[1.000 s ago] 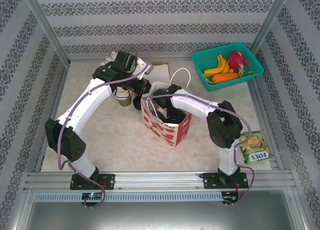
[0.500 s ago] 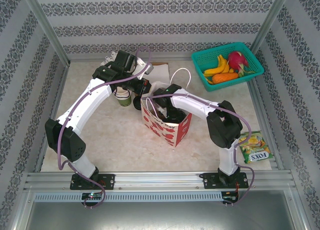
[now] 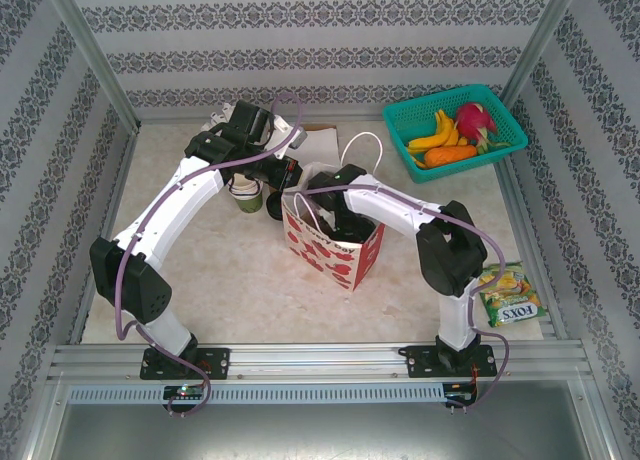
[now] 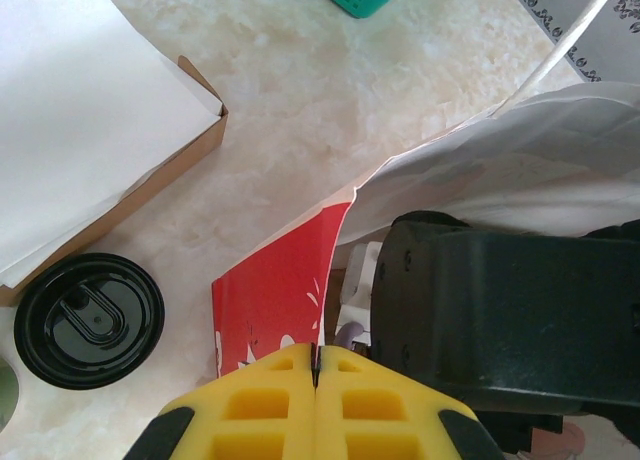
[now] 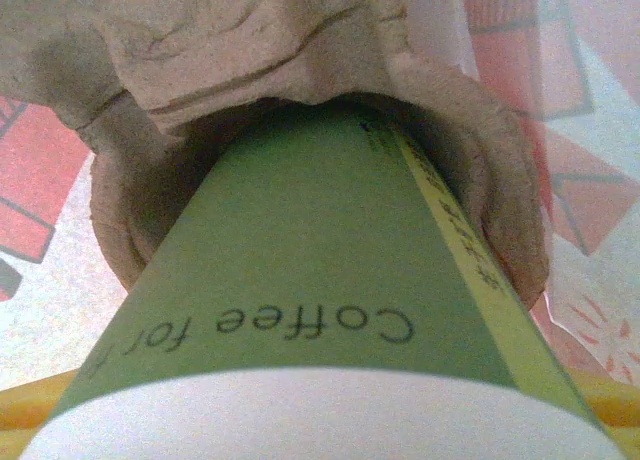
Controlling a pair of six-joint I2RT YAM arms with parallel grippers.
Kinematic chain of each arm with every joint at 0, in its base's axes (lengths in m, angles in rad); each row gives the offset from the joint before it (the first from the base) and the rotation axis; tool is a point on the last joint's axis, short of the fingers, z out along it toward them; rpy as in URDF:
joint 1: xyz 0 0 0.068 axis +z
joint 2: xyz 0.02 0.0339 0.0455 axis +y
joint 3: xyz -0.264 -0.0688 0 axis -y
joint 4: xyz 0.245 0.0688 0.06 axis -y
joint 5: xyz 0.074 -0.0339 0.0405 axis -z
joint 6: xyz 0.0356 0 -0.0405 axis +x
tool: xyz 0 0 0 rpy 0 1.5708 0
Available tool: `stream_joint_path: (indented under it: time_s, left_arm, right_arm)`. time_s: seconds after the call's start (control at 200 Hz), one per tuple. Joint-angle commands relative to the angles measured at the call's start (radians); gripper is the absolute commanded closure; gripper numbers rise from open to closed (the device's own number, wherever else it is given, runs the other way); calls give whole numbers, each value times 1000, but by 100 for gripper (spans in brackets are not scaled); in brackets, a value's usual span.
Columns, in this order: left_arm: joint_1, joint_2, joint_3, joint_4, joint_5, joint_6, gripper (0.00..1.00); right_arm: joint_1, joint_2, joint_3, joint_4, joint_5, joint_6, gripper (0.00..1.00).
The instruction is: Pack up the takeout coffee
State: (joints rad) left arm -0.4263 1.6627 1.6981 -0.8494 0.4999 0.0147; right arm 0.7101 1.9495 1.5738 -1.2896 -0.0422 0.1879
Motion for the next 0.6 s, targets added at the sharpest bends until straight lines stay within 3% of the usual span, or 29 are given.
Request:
stream_joint_path:
  time_s: [0.0,0.595]
  left_arm:
    - [-8,-3,4,-14,-4,5,100]
    - [-8,-1,8,-25,-4,15,100]
  right_arm:
    - [-14,-52,32,4,-13,26,27]
    - [-35,-106,68,-36,75,35,24]
